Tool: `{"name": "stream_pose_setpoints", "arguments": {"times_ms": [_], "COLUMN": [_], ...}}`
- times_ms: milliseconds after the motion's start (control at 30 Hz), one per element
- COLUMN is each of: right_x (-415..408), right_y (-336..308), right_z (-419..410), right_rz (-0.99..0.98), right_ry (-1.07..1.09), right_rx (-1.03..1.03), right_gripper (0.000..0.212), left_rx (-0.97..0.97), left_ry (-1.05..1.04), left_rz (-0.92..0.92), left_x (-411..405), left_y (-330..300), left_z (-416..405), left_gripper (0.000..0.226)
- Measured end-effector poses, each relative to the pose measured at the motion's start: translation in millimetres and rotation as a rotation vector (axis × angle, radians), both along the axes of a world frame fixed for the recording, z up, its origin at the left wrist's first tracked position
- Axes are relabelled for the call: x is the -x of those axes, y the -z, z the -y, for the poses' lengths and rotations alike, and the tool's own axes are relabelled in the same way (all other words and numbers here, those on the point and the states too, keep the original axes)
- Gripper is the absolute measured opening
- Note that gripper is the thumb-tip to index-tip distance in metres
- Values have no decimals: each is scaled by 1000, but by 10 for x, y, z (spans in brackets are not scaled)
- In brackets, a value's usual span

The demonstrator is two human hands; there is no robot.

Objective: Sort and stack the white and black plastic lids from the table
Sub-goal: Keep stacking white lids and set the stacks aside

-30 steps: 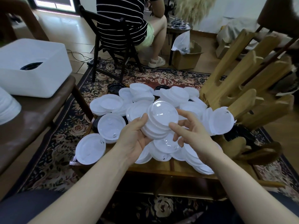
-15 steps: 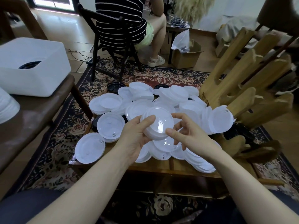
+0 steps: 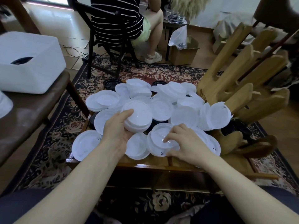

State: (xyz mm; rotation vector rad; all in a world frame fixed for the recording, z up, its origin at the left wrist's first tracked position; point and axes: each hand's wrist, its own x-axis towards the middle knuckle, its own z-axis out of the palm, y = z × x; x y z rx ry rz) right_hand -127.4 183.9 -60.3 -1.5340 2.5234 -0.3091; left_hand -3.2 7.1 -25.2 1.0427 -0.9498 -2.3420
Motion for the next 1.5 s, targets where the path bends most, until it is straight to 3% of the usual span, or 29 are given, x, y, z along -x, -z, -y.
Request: {"name": "stream_pose_setpoints", "arguments": {"times_ms": [133,267,400,533,600,667,800,933,1200,1500], "right_x": [-11,-4,9,43,34,11,-58,-94,-154,-109], "right_y": [5,-153,-403,-561,-594,-616,-609,-549,-478,-533], "right_z": [23,2,-19,-11,11,42,94,100,134,98], "right_rz": [-99,153,535,1171,1418,1521,1483,1193,806,849], "right_ry": [-20,138,404,535,523,498,415,343,421,284], "right_rx": [-3,248,587,907,976,982,924,732,622,596], "right_gripper": [12,11,12,3,16,29,55,82,82,89], "left_rx": [-13,9,26,1,2,18,55,114,112,71], "left_ry": [1,6,11,60,82,95,125,197,249,249], "left_rz": [-12,10,42,25,16,7,-17,-67,-126,-140], "left_x": [-16,-13,-1,40,52,57,55,38,46,64], "left_y": [-21,-23,-8,8,11,12,-2,-48,-55,-43], "left_z": [24,31,17,-44,-76,-100,-120,-138,-156,-161], "left_gripper": [42,40,37,33,24,21,45,46,44,38]}}
